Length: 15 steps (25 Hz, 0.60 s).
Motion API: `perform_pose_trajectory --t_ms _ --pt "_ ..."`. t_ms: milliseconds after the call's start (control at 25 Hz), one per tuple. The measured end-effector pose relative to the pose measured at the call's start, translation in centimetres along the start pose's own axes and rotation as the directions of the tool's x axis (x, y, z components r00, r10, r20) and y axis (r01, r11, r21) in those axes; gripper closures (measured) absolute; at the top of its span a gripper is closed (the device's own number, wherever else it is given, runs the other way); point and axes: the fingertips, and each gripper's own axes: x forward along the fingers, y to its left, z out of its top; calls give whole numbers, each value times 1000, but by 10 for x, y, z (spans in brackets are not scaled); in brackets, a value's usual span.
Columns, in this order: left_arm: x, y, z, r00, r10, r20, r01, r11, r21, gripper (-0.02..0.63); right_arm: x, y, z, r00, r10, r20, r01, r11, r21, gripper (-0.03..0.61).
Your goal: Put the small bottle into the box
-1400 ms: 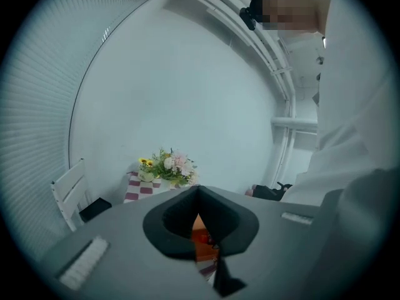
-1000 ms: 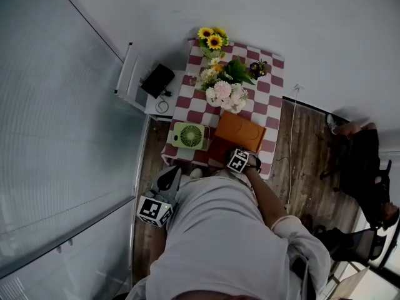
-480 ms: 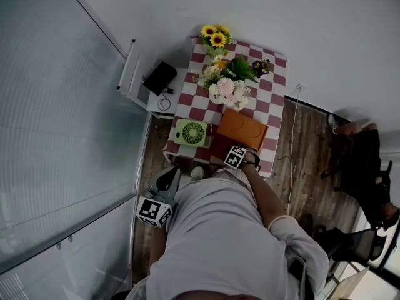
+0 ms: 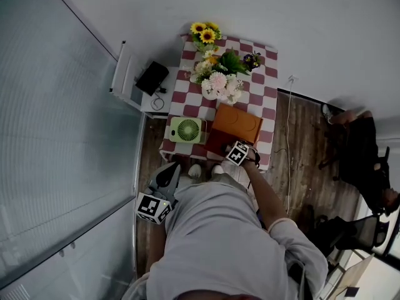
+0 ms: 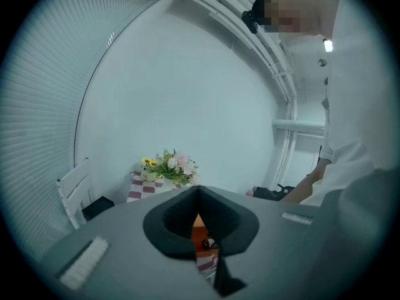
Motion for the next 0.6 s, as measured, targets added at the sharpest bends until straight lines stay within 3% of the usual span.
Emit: perform_pose_trajectory --t_ms 200,360,440,600 --pt "3 2 -1 999 -44 -5 44 999 6 622 -20 4 4 997 -21 78 15 997 72 336" --pt "12 1 -2 996 -86 -13 87 996 12 621 -44 10 12 982 -57 183 29 988 154 383" --pt "17 0 -1 993 -113 -22 113 993 21 622 -58 14 16 967 -84 240 34 978 205 397" --pt "30 -3 5 986 -166 -33 168 985 50 621 -96 22 29 914 -161 372 42 951 308 490"
